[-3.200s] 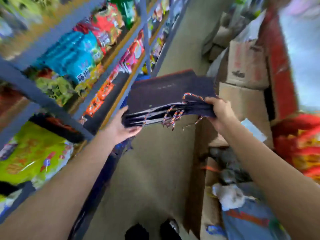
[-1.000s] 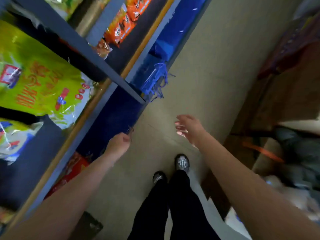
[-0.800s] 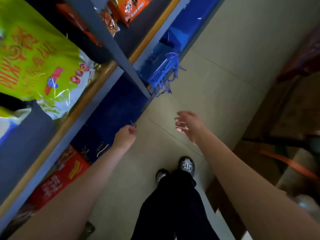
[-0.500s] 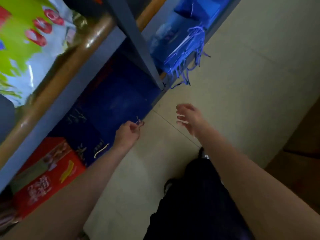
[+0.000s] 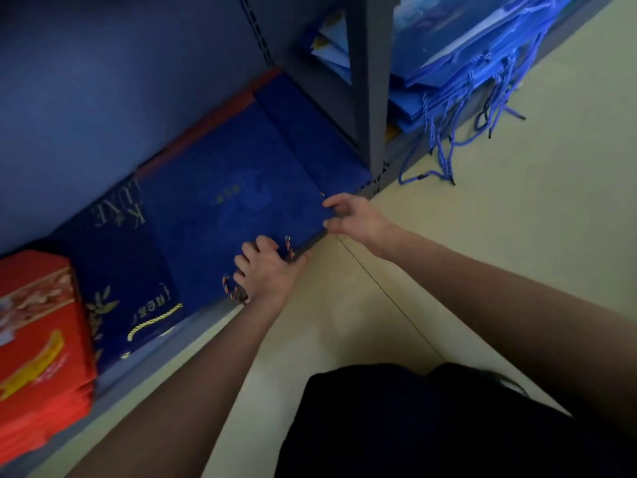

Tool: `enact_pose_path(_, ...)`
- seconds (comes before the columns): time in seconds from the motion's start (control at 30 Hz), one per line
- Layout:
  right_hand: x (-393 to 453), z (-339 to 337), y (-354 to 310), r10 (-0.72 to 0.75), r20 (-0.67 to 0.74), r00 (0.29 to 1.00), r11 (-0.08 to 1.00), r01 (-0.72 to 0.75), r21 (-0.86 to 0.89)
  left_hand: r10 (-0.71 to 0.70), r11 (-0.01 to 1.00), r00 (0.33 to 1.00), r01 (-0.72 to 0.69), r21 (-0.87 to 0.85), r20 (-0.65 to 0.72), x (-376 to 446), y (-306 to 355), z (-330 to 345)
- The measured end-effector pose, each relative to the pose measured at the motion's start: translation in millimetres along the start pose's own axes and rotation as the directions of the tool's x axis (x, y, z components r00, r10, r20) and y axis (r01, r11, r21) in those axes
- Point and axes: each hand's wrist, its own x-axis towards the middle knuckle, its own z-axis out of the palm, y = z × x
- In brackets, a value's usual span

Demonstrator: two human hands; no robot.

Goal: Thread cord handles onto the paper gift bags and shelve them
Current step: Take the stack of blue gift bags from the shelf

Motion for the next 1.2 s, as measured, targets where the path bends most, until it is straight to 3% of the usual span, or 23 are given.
enact_pose_path(0.13, -5, 2, -13, 0.058, -0.079, 0.995, 0.995, -0.05, 0.089, 0.095, 0.994, 0.995, -0.092, -0.057, 0.039, 11, 0, -16)
enact_pose_path(0.2, -2, 3, -20, 0.074, -0.159, 0.984, 0.992, -0.056, 0.114, 0.185, 0.94, 0.975, -0.14, -0.31, 0.122, 19, -3, -42)
enact_pose_path(0.27, 3, 4, -28, 0.056, -0.24, 0.969, 0.993, -0.029, 0.113, 0.223, 0.785, 0.95, -0.043, -0.618, 0.218, 23, -6, -71)
enact_pose_path(0.3, 5, 3, -32, 0.037, -0.261, 0.965, 0.993, -0.005, 0.12, 0.228, 0.708, 0.948, -0.004, -0.706, 0.223, 24, -8, -83)
enact_pose_path(0.37, 9, -1, -38, 0.02, -0.293, 0.956, 0.989, 0.025, 0.149, 0.217, 0.686, 0.962, -0.028, -0.728, 0.167, 26, -13, -100)
enact_pose_path(0.5, 11, -5, -37, 0.007, -0.265, 0.964, 0.989, 0.032, 0.144, 0.207, 0.771, 0.977, -0.134, -0.623, 0.045, 27, -13, -108)
enact_pose_path(0.6, 12, -1, -38, -0.041, -0.229, 0.973, 0.977, 0.087, 0.195, 0.134, 0.779, 0.988, -0.151, -0.609, -0.074, 29, -9, -113)
enact_pose_path(0.63, 12, 0, -40, -0.054, -0.224, 0.973, 0.959, 0.112, 0.259, 0.125, 0.787, 0.99, -0.137, -0.601, -0.062, 32, -8, -115)
enact_pose_path(0.7, 10, 0, -41, -0.051, -0.222, 0.974, 0.925, 0.13, 0.357, 0.165, 0.831, 0.98, -0.079, -0.551, 0.108, 33, -6, -117)
enact_pose_path(0.77, 7, -7, -36, -0.012, -0.23, 0.973, 0.932, 0.094, 0.351, 0.204, 0.888, 0.948, -0.073, -0.454, 0.246, 31, -3, -111)
enact_pose_path(0.87, -1, -30, -27, 0.041, -0.274, 0.961, 0.921, 0.071, 0.384, 0.221, 0.902, 0.96, -0.134, -0.411, 0.172, 31, 3, -95)
enact_pose_path(0.93, -7, -47, -21, 0.04, -0.285, 0.958, 0.942, 0.059, 0.33, 0.254, 0.942, 0.956, -0.211, -0.263, 0.144, 35, 2, -79)
enact_pose_path(1.03, -13, -60, -14, 0.036, -0.241, 0.97, 0.982, 0.01, 0.187, 0.172, 0.972, 0.943, -0.21, 0.106, 0.286, 27, -13, -53)
enact_pose_path(1.1, -14, -61, -9, 0.039, -0.218, 0.975, 0.995, -0.017, 0.1, 0.127, 0.92, 0.942, -0.228, 0.318, 0.309, 18, -22, -37)
enact_pose_path(1.2, -10, -48, 0, 0.029, -0.11, 0.993, 0.998, -0.035, -0.053, 0.258, 0.801, 0.954, -0.301, 0.518, 0.154, 18, -29, -31)
